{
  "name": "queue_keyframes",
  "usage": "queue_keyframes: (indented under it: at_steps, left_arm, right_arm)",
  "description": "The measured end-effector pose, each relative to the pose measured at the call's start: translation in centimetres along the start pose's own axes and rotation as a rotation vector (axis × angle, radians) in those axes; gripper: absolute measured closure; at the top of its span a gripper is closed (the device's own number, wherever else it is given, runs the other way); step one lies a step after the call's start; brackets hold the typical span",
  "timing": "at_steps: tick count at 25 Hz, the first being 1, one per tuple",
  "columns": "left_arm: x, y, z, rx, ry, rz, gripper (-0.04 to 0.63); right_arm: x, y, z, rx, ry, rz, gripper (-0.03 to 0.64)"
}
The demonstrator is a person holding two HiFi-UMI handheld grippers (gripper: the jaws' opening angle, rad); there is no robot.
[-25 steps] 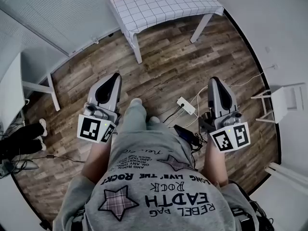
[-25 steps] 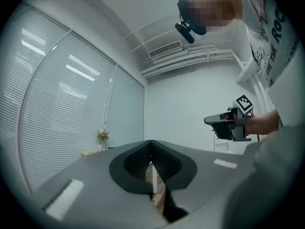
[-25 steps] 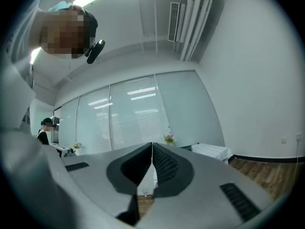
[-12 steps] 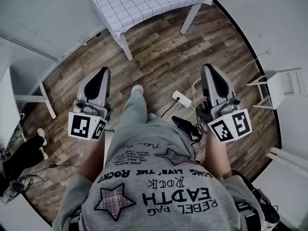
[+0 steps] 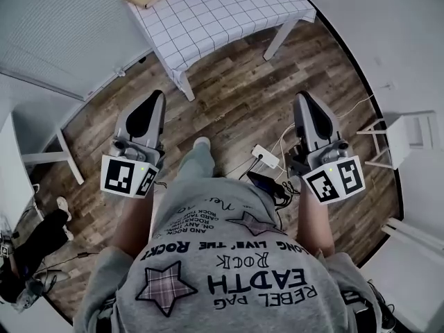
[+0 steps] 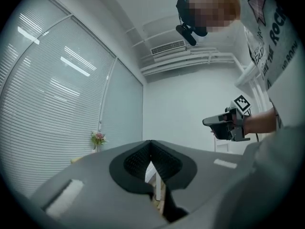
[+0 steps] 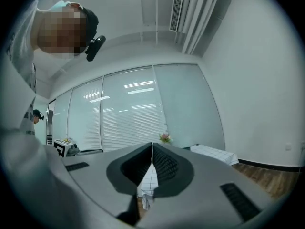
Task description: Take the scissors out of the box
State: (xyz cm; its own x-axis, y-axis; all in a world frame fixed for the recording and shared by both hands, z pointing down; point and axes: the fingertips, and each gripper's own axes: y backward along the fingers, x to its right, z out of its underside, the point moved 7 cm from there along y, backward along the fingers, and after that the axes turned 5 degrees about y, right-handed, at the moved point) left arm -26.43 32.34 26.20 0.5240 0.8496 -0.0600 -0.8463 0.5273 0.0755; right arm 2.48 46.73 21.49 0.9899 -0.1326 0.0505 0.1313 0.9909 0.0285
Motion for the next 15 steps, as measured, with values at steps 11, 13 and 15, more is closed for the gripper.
queue_keyframes:
  at_steps: [11,13,15]
  left_arm:
    - [-8.7,-6.8,-0.3,0.006,0.006,0.025,0.586]
    - [-9.9,-7.6,-0.3,0.007,0.006,0.031,0.586]
    - [-10.9,-8.3,-0.3,0.008,0.005,0.033,0.586]
  right_arm:
    - [1.9,-10.0,0.1,-0.005,-0.002,0.024,0.601]
    - [2.1,-11.2,0.3,-0.007,-0.008,0.031,0.601]
    - [2.2,-12.1,0.6,-0.011,-0.019,0.037,0.601]
